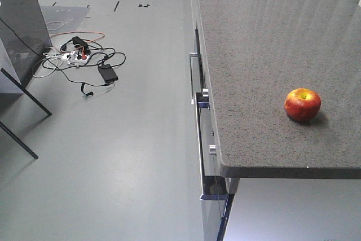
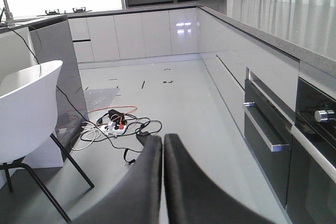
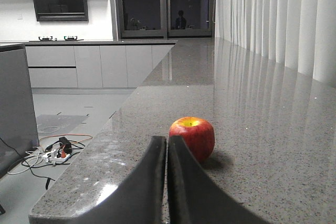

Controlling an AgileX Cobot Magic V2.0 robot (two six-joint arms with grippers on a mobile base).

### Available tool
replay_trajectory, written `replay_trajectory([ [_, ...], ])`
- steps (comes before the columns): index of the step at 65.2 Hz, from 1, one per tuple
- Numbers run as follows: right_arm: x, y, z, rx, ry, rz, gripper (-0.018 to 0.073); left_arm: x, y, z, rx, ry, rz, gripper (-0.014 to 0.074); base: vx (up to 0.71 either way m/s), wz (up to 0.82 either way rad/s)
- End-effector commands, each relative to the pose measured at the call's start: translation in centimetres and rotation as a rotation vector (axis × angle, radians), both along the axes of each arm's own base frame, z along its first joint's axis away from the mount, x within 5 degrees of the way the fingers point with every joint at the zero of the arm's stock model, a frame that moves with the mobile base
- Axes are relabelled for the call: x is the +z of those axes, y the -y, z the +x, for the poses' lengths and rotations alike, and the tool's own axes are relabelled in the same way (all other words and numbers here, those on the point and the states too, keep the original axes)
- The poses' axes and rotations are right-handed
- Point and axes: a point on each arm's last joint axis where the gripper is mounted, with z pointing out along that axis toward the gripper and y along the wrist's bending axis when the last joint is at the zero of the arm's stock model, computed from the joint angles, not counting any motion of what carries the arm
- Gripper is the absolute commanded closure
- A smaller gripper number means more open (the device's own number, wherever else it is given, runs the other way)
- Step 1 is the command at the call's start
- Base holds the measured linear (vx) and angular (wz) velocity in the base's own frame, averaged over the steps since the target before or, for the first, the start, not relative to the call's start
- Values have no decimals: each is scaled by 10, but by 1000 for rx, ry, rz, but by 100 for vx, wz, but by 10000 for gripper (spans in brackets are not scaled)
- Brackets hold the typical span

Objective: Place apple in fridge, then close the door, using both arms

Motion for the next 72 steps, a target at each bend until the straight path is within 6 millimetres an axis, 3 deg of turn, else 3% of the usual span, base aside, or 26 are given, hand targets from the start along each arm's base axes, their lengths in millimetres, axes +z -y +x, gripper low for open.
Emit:
replay_trajectory([
  [1, 4, 0, -1, -1, 77, -4, 562, 3, 0, -1, -1, 77, -4, 603, 0, 0],
  [63, 6, 0, -1, 0, 91, 16, 562, 3, 0, -1, -1, 77, -4, 603, 0, 0],
  [72, 12, 2, -3, 15, 147, 206, 562, 3, 0, -1, -1, 77, -4, 603, 0, 0],
])
